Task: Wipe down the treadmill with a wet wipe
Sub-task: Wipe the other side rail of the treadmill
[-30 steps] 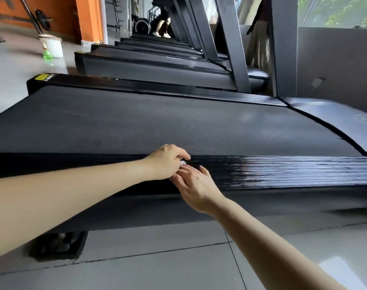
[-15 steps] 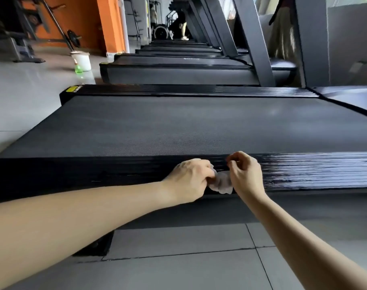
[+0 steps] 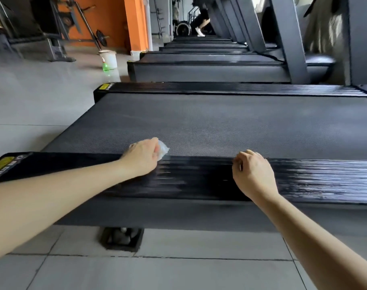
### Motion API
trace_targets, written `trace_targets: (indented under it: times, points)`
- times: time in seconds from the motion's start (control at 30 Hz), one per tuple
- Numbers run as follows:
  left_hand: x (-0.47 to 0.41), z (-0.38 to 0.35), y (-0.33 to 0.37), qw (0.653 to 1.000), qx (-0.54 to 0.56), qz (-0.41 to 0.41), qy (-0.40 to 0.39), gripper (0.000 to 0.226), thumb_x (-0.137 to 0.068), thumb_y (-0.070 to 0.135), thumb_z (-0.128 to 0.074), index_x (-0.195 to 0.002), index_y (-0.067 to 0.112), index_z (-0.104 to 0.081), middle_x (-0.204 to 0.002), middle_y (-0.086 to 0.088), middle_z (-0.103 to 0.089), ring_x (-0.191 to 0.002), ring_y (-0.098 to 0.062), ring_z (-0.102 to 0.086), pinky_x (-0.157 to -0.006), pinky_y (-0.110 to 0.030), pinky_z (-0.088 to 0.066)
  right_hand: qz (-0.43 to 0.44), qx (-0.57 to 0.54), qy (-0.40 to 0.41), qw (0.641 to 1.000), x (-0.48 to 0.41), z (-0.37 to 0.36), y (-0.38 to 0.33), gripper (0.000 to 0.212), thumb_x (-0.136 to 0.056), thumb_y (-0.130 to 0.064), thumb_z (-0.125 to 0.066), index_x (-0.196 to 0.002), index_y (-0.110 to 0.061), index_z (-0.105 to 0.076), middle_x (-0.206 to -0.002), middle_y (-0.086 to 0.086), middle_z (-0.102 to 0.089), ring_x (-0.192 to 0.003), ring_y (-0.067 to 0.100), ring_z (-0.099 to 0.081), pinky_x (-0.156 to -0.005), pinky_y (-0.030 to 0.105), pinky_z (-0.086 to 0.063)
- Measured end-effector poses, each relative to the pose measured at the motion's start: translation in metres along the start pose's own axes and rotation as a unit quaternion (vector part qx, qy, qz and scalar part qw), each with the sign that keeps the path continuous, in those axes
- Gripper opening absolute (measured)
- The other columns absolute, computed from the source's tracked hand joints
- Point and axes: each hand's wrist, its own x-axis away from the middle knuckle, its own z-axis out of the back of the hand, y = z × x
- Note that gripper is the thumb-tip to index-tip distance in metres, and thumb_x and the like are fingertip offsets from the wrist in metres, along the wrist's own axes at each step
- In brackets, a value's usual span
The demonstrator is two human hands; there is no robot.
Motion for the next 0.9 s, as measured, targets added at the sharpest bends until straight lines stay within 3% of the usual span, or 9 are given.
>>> trace_targets:
  times: [0.17, 0.33, 0.43, 0.53, 0.63, 0.7, 0.8, 0.9]
  points:
    - [-0.012, -0.006, 0.082, 0.995, 0.051, -0.068, -0.059, 0.01, -0.093, 0.012, -0.049, -0.092, 0.019, -0.055, -0.096, -0.004, -0.065, -0.09, -0.029, -0.059, -0.071, -0.032, -0.039, -0.033, -0.001, -0.001, 0.999, -0.003, -0.001, 0.001, 0.023, -0.092, -0.014, -0.051, -0.074, -0.011, -0.064, -0.078, 0.003, -0.06, -0.08, 0.03, -0.055, -0.069, 0.038, -0.048]
    - [-0.014, -0.018, 0.126, 0.984, 0.078, -0.141, -0.073, 0.004, -0.091, 0.019, -0.051, -0.088, 0.018, -0.054, -0.096, -0.004, -0.063, -0.094, -0.031, -0.06, -0.081, -0.038, -0.049, 0.003, 0.025, -0.004, 1.0, -0.003, -0.004, 0.005, 0.022, -0.09, -0.014, -0.055, -0.069, -0.01, -0.059, -0.071, 0.001, -0.055, -0.072, 0.03, -0.052, -0.062, 0.039, -0.048]
    - [-0.01, -0.011, 0.094, 0.991, 0.076, -0.094, -0.064, 0.016, -0.093, 0.029, -0.052, -0.083, 0.017, -0.054, -0.087, 0.0, -0.065, -0.088, -0.03, -0.062, -0.08, -0.037, -0.05, 0.025, 0.026, -0.009, 0.999, -0.007, -0.003, 0.007, 0.017, -0.085, -0.012, -0.058, -0.068, -0.011, -0.061, -0.07, 0.002, -0.058, -0.07, 0.03, -0.053, -0.061, 0.038, -0.047]
    - [-0.008, 0.003, 0.025, 0.997, 0.023, 0.007, -0.069, 0.025, -0.093, 0.039, -0.053, -0.079, 0.018, -0.056, -0.082, 0.003, -0.064, -0.082, -0.027, -0.06, -0.075, -0.034, -0.048, 0.046, 0.032, 0.006, 0.998, -0.011, -0.003, 0.008, 0.014, -0.078, -0.007, -0.06, -0.064, -0.009, -0.058, -0.065, 0.005, -0.057, -0.064, 0.032, -0.051, -0.054, 0.034, -0.038]
    - [0.011, 0.026, -0.047, 0.988, -0.065, 0.121, -0.067, 0.028, -0.097, 0.031, -0.049, -0.072, 0.019, -0.049, -0.076, 0.001, -0.058, -0.08, -0.03, -0.056, -0.066, -0.035, -0.041, 0.044, 0.018, 0.025, 0.999, -0.011, -0.006, 0.007, 0.018, -0.077, -0.005, -0.061, -0.062, -0.008, -0.052, -0.062, 0.004, -0.051, -0.061, 0.03, -0.041, -0.052, 0.031, -0.029]
    - [0.021, 0.034, -0.061, 0.977, -0.123, 0.164, -0.065, 0.023, -0.095, 0.024, -0.049, -0.072, 0.02, -0.049, -0.077, 0.002, -0.057, -0.081, -0.03, -0.053, -0.068, -0.034, -0.037, 0.049, 0.003, 0.032, 0.998, -0.011, -0.007, 0.005, 0.023, -0.076, -0.004, -0.06, -0.059, -0.009, -0.046, -0.062, 0.005, -0.047, -0.06, 0.03, -0.041, -0.052, 0.03, -0.027]
    - [0.014, 0.025, -0.022, 0.985, -0.121, 0.113, -0.055, 0.023, -0.095, 0.028, -0.049, -0.074, 0.019, -0.051, -0.074, 0.001, -0.059, -0.077, -0.032, -0.055, -0.065, -0.034, -0.038, 0.082, 0.016, 0.042, 0.996, -0.006, -0.006, -0.002, 0.024, -0.075, -0.006, -0.054, -0.058, -0.012, -0.038, -0.062, 0.006, -0.044, -0.06, 0.033, -0.047, -0.054, 0.03, -0.024]
    - [0.014, -0.002, 0.067, 0.999, -0.016, 0.033, -0.037, 0.037, -0.102, 0.046, -0.043, -0.075, 0.022, -0.049, -0.069, 0.004, -0.062, -0.069, -0.025, -0.059, -0.064, -0.034, -0.043, 0.104, 0.022, 0.037, 0.994, 0.004, -0.002, -0.002, 0.016, -0.078, -0.012, -0.049, -0.063, -0.014, -0.042, -0.067, 0.007, -0.046, -0.064, 0.034, -0.048, -0.057, 0.033, -0.026]
